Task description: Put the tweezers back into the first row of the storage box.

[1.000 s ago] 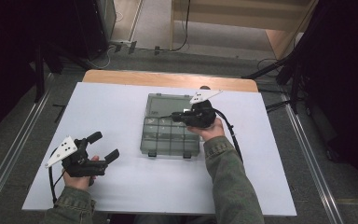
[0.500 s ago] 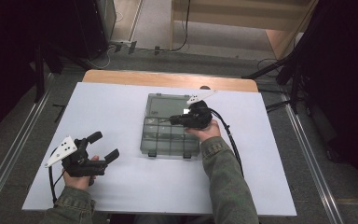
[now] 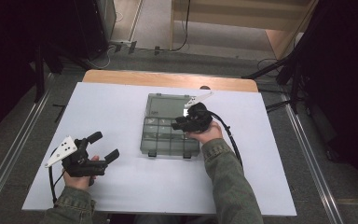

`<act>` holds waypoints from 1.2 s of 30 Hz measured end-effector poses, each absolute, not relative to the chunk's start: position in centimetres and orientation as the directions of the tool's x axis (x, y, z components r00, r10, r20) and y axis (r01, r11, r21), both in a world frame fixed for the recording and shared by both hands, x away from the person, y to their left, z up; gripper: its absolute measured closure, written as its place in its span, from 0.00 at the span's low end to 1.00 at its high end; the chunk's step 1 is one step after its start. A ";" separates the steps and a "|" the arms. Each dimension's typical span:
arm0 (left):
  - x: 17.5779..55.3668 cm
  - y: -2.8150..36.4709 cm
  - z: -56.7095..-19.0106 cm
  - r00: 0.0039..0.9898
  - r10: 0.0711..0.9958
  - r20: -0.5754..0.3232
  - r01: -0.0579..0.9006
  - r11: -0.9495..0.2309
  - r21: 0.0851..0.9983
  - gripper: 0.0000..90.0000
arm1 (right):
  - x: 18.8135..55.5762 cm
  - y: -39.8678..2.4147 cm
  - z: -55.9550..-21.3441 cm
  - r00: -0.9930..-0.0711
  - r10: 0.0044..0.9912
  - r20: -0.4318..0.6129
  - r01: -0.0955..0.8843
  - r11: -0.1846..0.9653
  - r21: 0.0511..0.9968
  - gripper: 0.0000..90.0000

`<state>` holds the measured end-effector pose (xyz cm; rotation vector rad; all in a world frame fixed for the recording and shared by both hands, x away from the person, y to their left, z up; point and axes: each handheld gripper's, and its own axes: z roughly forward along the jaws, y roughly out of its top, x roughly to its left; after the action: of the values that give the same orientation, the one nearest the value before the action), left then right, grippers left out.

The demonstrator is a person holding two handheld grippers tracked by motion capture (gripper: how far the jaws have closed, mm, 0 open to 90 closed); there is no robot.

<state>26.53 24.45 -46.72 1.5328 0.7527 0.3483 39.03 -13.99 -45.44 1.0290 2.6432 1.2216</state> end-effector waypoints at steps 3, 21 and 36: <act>26.5 24.5 -46.7 0.735 0.643 -0.217 0.248 0.043 0.968 0.00 | 38.6 -14.1 -45.2 -0.773 0.608 0.182 0.537 0.474 0.698 0.55; 26.5 24.4 -46.8 0.734 0.645 -0.213 0.245 0.041 0.969 0.00 | 35.5 -16.7 -43.9 -0.649 0.751 0.121 0.555 0.359 0.750 0.00; 26.5 24.3 -46.8 0.732 0.647 -0.213 0.248 0.038 0.968 0.00 | 31.9 -18.4 -43.0 -0.607 0.785 0.122 0.528 0.284 0.800 0.00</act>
<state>26.47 24.27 -46.80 1.5411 0.7548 0.3554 31.88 -18.36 -42.98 1.1985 2.2621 1.2325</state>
